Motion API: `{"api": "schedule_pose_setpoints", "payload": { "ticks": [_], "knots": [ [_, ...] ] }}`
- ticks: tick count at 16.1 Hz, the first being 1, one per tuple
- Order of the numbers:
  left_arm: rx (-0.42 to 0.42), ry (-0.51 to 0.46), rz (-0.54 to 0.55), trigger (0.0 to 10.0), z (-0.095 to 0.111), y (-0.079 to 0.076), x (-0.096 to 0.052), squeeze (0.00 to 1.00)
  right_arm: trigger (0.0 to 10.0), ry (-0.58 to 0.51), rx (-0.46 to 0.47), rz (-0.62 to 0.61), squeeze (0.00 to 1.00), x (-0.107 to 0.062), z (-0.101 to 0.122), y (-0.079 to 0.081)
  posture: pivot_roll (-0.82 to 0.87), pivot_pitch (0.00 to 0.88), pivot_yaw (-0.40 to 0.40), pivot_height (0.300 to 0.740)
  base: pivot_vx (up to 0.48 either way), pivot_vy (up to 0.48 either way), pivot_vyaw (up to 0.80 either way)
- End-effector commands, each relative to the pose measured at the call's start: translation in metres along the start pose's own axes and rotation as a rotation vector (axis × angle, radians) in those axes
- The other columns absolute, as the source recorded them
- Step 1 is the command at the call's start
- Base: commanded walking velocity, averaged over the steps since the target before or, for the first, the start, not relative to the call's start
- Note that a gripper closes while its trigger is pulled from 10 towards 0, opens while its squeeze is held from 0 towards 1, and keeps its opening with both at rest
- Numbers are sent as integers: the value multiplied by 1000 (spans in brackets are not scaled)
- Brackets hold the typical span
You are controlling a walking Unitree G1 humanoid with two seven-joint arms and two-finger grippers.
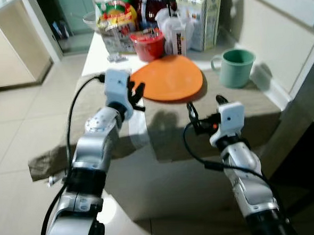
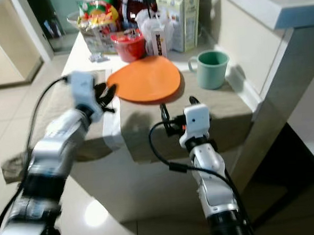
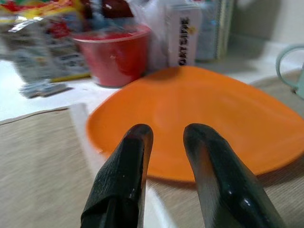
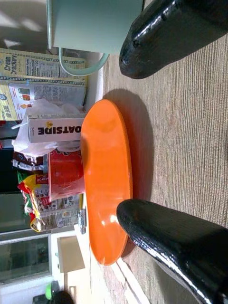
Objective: Setting the table
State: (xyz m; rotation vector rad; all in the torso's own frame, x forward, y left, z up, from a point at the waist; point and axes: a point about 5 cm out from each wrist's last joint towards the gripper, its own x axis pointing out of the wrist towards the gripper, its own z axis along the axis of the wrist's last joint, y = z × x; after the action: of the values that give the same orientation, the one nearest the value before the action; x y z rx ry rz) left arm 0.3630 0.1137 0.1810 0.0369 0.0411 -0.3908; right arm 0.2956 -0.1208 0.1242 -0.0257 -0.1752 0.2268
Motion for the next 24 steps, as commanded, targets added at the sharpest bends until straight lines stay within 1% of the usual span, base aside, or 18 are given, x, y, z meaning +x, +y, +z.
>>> {"api": "schedule_pose_setpoints", "payload": {
  "ticks": [1,3,4,5,7,8,9,10,11,14,15,18,19,21,24],
  "knots": [
    [32,26,-31,10000,1,2,9,0,10000,-13,-2,0,0,-2,3,2,-185,0,134,740,0,0,0],
    [56,33,-67,10000,6,-1,22,0,10000,-15,-3,-8,0,-5,4,2,-212,0,142,740,0,0,0],
    [68,42,-82,10000,7,-5,30,0,10000,-13,-9,-18,0,-8,4,0,-229,2,146,740,0,0,0],
    [72,45,-86,10000,7,-6,32,0,10000,-12,-11,-21,0,-9,4,-1,-229,2,146,740,0,0,0],
    [88,85,-121,10000,4,-15,40,0,10000,-8,-20,-36,0,-13,4,-5,-256,11,152,740,0,0,0],
    [94,100,-129,10000,3,-17,42,0,10000,-8,-21,-37,0,-14,5,-5,-258,12,152,740,0,0,0],
    [105,154,-130,10000,-1,-19,46,0,10000,-8,-25,-42,0,-16,6,-7,-271,17,153,740,0,0,0],
    [121,192,-146,10000,-1,-24,49,0,10000,-6,-32,-46,0,-18,6,-9,-275,18,153,740,0,0,0],
    [120,220,-150,10000,-1,-26,51,0,10000,-5,-35,-49,0,-19,6,-10,-279,20,156,740,0,0,0],
    [92,296,-152,10000,-5,-29,53,0,10000,-2,-39,-54,0,-22,7,-10,-290,23,163,740,0,0,0],
    [71,338,-156,10000,-9,-29,52,0,10000,1,-41,-56,0,-23,7,-11,-291,21,163,740,0,0,0],
    [37,422,-191,10000,-20,-29,48,0,10000,8,-42,-54,0,-24,7,-10,-287,20,162,740,0,0,0],
    [26,460,-219,10000,-24,-28,46,0,10000,11,-43,-51,0,-23,6,-11,-287,20,162,740,0,0,0],
    [24,485,-244,10000,-24,-26,44,0,10000,14,-43,-49,0,-22,6,-11,-271,14,160,740,0,0,0],
    [20,490,-272,10000,-16,-22,44,0,10000,17,-41,-44,0,-22,5,-9,-258,10,156,740,0,0,0]
  ]
}}
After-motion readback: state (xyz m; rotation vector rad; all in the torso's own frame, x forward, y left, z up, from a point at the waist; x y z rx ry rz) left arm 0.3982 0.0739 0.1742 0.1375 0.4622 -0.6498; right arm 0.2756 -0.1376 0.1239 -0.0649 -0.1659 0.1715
